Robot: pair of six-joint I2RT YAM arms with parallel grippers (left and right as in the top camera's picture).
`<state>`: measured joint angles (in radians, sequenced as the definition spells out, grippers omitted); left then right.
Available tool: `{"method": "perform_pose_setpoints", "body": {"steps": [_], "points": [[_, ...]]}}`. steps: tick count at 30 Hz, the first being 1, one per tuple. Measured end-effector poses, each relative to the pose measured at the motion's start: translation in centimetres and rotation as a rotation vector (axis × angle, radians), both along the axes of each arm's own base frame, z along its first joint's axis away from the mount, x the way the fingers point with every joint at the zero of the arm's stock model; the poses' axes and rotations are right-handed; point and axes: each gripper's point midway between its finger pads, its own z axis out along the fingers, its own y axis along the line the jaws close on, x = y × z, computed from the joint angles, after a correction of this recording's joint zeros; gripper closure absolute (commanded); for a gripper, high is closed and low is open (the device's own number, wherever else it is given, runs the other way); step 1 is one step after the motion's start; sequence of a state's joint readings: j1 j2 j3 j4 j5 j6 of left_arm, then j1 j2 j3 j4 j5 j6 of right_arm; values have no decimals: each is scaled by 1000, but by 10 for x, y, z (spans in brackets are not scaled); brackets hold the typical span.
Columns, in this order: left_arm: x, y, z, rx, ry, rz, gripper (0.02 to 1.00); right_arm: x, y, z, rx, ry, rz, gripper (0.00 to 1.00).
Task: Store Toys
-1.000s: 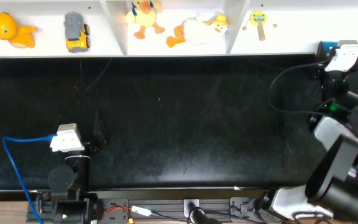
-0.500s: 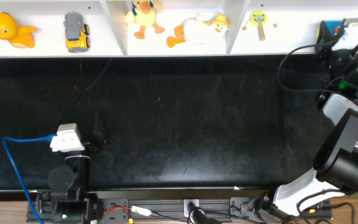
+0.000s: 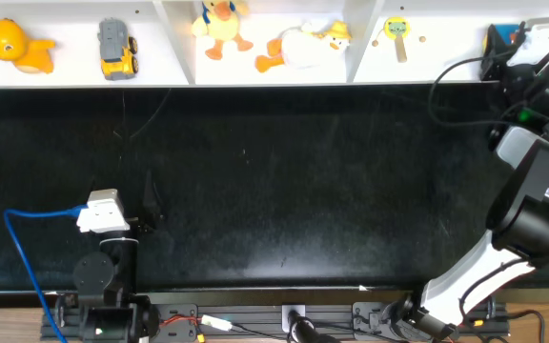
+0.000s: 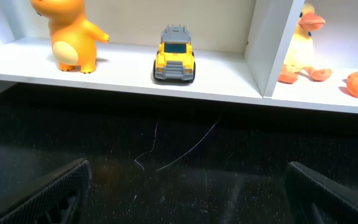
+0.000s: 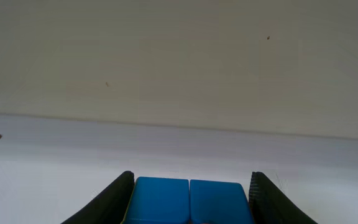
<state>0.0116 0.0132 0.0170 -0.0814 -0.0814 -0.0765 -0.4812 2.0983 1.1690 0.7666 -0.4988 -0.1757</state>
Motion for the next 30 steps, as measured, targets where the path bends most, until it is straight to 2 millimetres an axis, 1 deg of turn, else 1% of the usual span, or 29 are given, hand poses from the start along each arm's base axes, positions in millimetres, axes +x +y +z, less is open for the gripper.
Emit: {"method": "perform_pose_setpoints", "body": {"steps": [4,11,12,13,14,16,18,20,21,22,24,25,26,30], "points": [[0,0,0,0,0,0,20,8,2,-2,1,-1,17,956],[0,0,0,0,0,0,20,16,18,-3,1,-4,56,945],[0,0,0,0,0,0,20,17,20,-2,3,-4,59,886],[0,0,0,0,0,0,20,17,21,-2,8,-4,62,772],[0,0,0,0,0,0,20,18,22,-2,15,-3,64,693],[0,0,0,0,0,0,20,18,23,-2,22,-3,64,614],[0,0,0,0,0,0,20,18,23,-2,26,-3,63,579],[0,0,0,0,0,0,20,18,23,-3,31,-2,63,514],[0,0,0,0,0,0,20,18,23,-3,36,-1,62,428],[0,0,0,0,0,0,20,18,23,-3,47,2,62,382],[0,0,0,0,0,0,20,18,23,-5,55,9,61,240],[0,0,0,0,0,0,20,17,23,-6,61,13,59,77],[0,0,0,0,0,0,20,17,23,-8,66,18,62,3],[0,0,0,0,0,0,20,16,24,-16,81,52,62,3]]}}
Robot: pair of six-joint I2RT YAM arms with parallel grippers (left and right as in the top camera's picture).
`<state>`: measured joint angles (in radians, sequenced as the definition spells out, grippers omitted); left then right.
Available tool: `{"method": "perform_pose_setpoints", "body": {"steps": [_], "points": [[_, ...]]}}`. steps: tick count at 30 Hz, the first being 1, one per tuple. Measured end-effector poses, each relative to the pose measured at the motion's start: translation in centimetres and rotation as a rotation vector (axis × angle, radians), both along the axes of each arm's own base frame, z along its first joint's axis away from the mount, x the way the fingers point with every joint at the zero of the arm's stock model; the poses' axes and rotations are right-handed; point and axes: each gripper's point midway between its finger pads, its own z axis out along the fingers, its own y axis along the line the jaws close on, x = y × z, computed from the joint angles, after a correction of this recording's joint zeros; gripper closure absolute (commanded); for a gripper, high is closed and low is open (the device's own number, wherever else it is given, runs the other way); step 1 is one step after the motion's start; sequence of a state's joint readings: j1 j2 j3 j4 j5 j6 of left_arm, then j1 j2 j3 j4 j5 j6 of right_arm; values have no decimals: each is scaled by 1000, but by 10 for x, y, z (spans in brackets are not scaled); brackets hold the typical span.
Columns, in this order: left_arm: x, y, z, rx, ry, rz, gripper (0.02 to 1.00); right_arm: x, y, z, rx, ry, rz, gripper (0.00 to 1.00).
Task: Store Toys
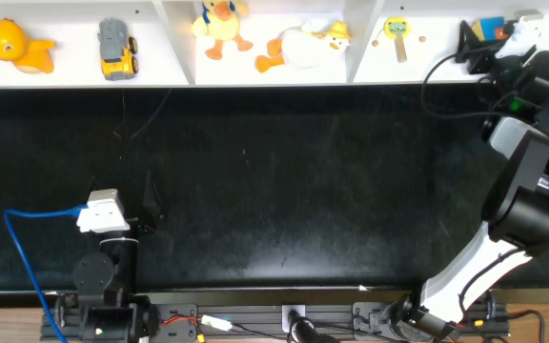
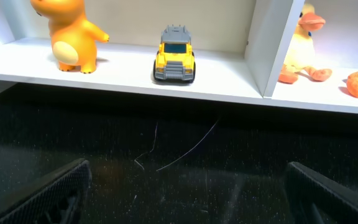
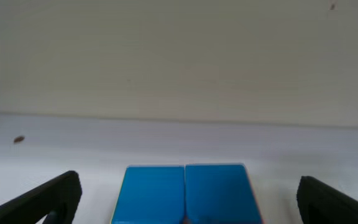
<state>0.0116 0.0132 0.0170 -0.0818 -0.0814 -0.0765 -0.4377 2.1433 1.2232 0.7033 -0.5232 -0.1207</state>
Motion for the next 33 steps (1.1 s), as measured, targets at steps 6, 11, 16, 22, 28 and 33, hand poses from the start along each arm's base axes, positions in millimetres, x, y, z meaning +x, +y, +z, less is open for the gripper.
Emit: {"method": "perform_pose_setpoints", "body": {"steps": [6,11,16,22,28,33], "points": [[0,0,0,0,0,0,20,-4,1,-8,27,64,0,3],[0,0,0,0,0,0,20,-15,4,1,54,143,-4,5],[0,0,0,0,0,0,20,-29,8,35,35,152,-4,3],[0,0,0,0,-1,0,20,-65,15,71,5,115,-31,3],[0,0,0,0,0,0,20,-111,25,61,31,189,-68,3],[0,0,0,0,0,0,23,-138,47,71,28,207,-62,3]]}}
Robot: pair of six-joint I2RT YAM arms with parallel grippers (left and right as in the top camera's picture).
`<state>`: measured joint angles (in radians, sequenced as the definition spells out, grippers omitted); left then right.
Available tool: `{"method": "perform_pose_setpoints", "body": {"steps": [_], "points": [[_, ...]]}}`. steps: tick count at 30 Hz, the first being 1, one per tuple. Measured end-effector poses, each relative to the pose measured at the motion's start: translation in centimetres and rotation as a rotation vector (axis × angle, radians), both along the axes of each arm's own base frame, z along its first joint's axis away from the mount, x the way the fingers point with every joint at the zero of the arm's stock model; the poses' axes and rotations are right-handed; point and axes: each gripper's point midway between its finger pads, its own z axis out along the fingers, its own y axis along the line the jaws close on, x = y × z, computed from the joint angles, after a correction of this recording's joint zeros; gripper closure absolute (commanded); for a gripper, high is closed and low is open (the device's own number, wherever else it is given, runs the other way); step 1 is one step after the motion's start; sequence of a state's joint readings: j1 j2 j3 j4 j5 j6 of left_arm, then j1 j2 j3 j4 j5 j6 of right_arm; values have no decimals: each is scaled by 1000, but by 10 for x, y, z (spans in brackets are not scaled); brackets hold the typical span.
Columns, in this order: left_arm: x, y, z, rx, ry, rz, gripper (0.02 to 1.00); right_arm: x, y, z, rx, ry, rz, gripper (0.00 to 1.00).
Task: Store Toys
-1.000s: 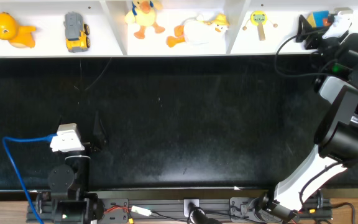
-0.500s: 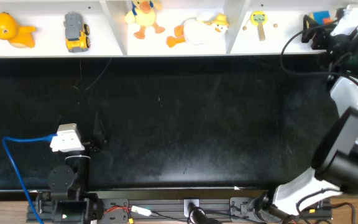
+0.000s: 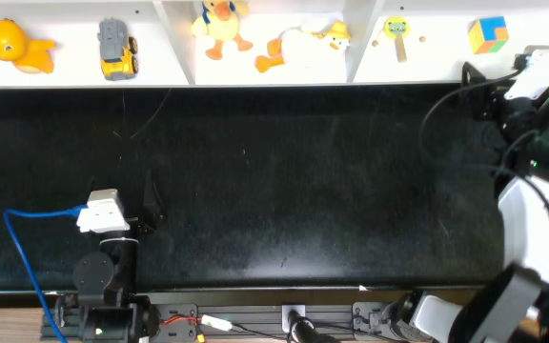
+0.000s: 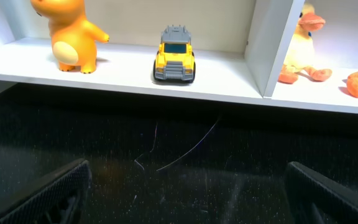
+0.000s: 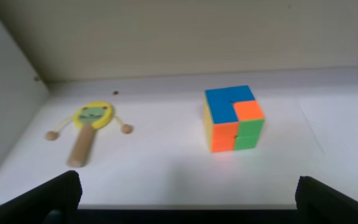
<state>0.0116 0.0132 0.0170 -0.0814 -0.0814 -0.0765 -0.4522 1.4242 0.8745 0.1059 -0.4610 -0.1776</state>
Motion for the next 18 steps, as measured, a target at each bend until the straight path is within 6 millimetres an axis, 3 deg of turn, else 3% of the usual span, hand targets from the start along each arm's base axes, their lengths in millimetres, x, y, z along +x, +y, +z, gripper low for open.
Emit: {"method": "perform_pose_setpoints", "body": {"steps": [7,13,18], "points": [[0,0,0,0,0,0,20,-30,50,39,-20,-5,59,5],[0,0,0,0,0,0,20,-48,95,52,-19,1,157,7],[0,0,0,0,0,0,20,-60,146,56,-2,3,312,9]]}}
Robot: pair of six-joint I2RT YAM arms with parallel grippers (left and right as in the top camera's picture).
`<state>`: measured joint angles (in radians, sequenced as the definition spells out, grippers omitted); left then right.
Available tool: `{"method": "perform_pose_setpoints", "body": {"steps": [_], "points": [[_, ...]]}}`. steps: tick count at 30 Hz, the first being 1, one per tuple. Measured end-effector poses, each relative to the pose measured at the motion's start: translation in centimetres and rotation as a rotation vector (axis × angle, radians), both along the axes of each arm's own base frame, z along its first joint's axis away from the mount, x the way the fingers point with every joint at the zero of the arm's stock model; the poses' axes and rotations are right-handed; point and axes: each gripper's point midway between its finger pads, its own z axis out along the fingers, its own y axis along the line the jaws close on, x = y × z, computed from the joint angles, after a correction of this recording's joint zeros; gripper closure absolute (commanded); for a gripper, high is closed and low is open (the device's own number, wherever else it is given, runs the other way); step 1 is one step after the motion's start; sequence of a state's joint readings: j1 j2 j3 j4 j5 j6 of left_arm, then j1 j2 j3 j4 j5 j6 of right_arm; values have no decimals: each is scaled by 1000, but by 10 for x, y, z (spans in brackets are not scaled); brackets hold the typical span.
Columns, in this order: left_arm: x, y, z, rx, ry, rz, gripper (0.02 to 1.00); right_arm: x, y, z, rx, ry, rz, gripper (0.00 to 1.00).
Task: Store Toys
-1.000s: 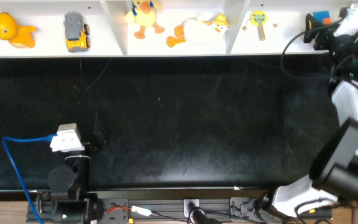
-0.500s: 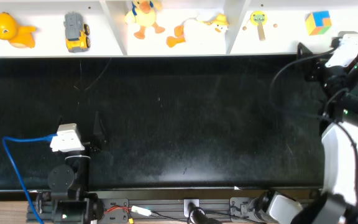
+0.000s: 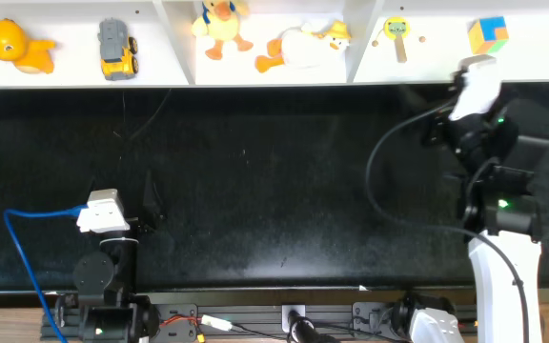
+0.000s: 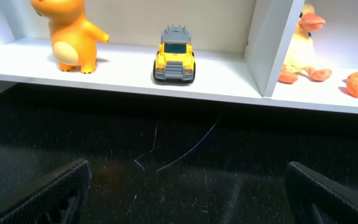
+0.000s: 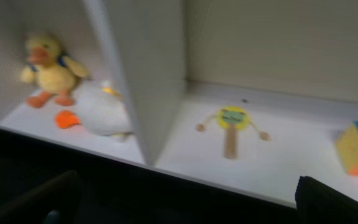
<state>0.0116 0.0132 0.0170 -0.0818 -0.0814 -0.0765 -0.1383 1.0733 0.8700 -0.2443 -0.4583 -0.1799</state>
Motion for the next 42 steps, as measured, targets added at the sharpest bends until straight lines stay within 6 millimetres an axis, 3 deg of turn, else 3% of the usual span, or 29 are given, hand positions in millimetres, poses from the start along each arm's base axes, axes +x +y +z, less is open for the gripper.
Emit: {"method": "perform_pose_setpoints", "body": {"steps": [7,10,20,25,31,36,42], "points": [[0,0,0,0,0,0,20,-25,80,2,113,48,274,5],[0,0,0,0,0,0,20,-33,93,-1,139,80,320,5],[0,0,0,0,-1,0,23,-33,94,1,95,45,350,5],[0,0,0,0,0,0,20,-36,84,-4,34,5,295,5],[0,0,0,0,0,0,20,-67,68,-10,-28,-181,208,7],[0,0,0,0,0,0,20,-99,64,-35,-49,-265,171,7],[0,0,0,0,0,0,20,-118,56,-52,-15,-314,95,5]]}}
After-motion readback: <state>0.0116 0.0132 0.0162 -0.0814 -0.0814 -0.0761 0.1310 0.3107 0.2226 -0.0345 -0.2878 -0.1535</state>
